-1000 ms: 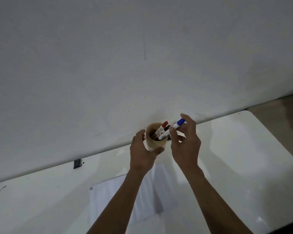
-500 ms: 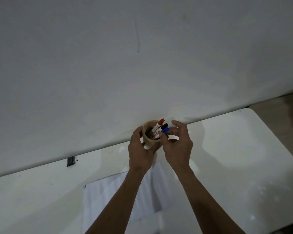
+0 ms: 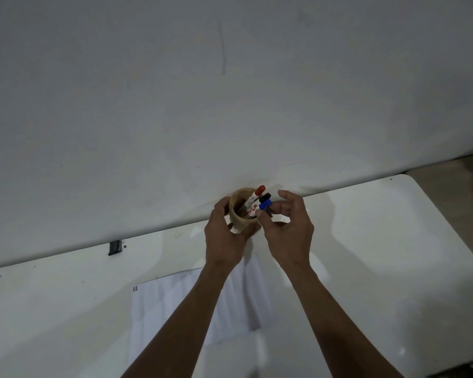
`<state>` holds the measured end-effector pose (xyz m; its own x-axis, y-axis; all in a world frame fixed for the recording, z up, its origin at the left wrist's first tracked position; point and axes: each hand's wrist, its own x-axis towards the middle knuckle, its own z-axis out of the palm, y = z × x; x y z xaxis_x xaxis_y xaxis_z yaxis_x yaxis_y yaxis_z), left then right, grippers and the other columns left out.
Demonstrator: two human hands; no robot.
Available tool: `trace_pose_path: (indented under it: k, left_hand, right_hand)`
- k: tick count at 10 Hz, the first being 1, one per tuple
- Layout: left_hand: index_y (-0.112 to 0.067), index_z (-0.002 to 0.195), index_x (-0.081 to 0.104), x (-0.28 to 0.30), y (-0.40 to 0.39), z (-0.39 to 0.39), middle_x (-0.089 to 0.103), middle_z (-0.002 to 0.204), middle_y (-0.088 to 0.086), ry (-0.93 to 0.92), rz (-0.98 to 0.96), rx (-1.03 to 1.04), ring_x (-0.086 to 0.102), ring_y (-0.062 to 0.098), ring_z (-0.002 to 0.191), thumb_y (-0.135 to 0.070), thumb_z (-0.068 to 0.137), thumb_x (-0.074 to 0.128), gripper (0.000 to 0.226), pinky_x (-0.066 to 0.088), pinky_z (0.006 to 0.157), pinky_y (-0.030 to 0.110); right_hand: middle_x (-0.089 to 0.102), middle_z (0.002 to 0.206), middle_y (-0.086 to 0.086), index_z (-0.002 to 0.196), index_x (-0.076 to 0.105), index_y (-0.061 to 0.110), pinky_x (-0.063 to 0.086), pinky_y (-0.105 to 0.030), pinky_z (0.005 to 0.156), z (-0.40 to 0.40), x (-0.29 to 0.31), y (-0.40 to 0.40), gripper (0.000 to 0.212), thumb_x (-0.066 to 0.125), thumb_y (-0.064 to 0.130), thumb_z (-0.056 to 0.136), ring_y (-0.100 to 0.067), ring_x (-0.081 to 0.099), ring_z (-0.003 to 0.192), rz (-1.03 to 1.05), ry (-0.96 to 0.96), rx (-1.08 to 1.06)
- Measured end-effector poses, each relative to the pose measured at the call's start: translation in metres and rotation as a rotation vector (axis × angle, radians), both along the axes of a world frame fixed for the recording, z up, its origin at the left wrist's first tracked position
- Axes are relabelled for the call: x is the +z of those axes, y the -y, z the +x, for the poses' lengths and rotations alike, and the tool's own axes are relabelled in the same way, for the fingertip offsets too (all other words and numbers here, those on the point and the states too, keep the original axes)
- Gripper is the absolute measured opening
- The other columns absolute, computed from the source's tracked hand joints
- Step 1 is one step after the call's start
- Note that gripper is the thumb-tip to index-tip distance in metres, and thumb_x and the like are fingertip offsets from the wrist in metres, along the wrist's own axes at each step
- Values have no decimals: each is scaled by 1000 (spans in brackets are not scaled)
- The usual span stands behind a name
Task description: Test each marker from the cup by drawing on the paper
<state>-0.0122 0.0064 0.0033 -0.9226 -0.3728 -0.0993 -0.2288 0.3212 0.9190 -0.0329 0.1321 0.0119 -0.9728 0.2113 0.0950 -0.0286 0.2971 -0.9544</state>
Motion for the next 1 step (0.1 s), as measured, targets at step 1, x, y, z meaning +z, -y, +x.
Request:
trace_pose_path:
  k: [1]
  left_hand:
    - [-23,135,48,2,0,2,61,132,-7,-1,-14,14,57,10,118,-30,68,90,79,55,98,41]
  right_hand:
    - [70,98,13,126,60,16,55,-10,71,3,5,0,53,87,14,81,5,67,95,-45,5,23]
